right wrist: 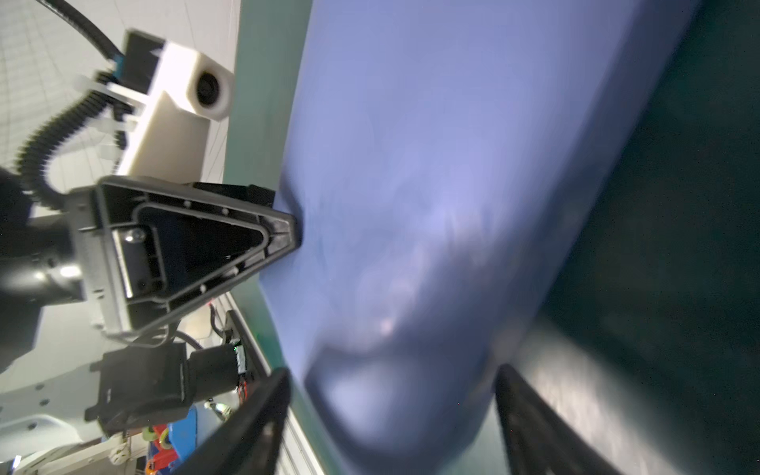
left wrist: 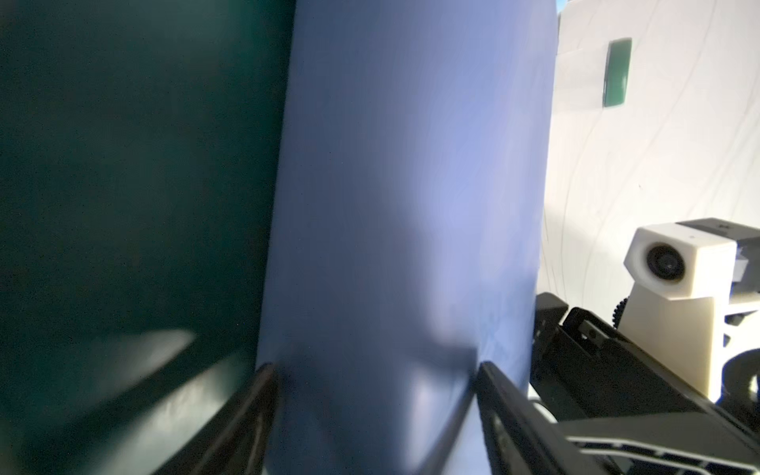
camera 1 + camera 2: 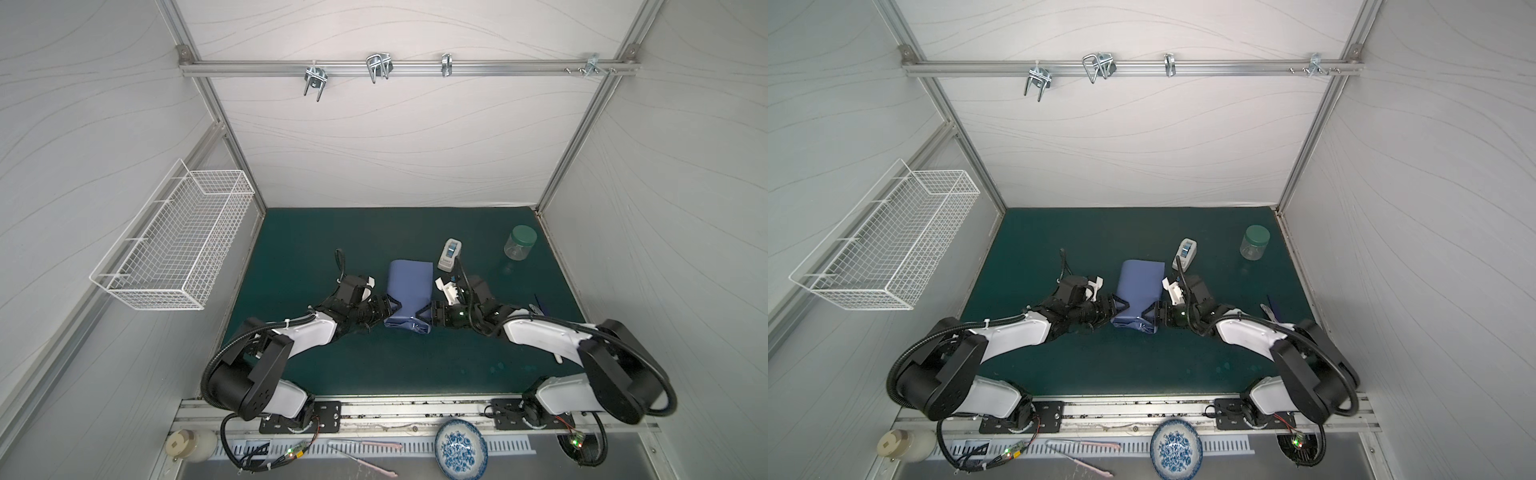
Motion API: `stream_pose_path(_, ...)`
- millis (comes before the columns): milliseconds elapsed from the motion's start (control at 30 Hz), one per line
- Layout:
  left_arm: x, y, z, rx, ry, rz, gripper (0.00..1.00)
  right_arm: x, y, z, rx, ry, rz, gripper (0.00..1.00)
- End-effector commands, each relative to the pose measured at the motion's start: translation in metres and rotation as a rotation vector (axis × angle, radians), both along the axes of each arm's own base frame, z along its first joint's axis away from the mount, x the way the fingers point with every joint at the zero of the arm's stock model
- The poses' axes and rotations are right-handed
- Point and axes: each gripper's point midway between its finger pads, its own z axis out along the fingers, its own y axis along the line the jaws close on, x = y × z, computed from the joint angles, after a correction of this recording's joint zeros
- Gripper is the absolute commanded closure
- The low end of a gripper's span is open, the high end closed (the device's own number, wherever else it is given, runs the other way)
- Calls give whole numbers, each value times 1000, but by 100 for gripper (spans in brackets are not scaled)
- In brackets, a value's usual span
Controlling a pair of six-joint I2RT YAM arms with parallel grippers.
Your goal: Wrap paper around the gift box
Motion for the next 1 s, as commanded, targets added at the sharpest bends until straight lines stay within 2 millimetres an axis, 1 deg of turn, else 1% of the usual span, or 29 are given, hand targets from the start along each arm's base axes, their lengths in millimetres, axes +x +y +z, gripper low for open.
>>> stream_pose_path(0,14,18,17,32,-74,98,17,-13,-31,-12,-109,-80,-56,12)
stream_pose_path(100,19,19,35,58,-124,80,14,-38,-34,-7,-130,-146,-15,9)
stream_pose_path(167,25,16,45,70,-144,65,14,-49,-37,-10,-163,-183,-3,9)
stream_pose_path(200,28,16,48,80,-152,60,14,-50,-39,-16,-184,-187,-8,9)
stream_pose_path(267,36,11,52,90,-162,43,14,-50,-37,-23,-198,-174,-5,13)
stream_pose_path(367,50,3,56,101,-170,18,14,-42,-22,-28,-209,-173,19,20)
stream_pose_path(467,62,-4,51,123,-161,-6,14,-31,-12,-34,-236,-190,23,27)
stream_pose_path(500,64,-5,46,134,-147,-15,14,-26,-9,-36,-247,-196,19,29)
stream_pose_path(600,67,-9,33,150,-124,-39,14,-17,-1,-35,-245,-217,18,34)
stream_pose_path(800,62,-11,6,174,-79,-80,16,0,1,-34,-245,-229,-4,41)
stream_pose_path(967,55,-13,-12,179,-51,-102,17,6,10,-37,-241,-220,9,47)
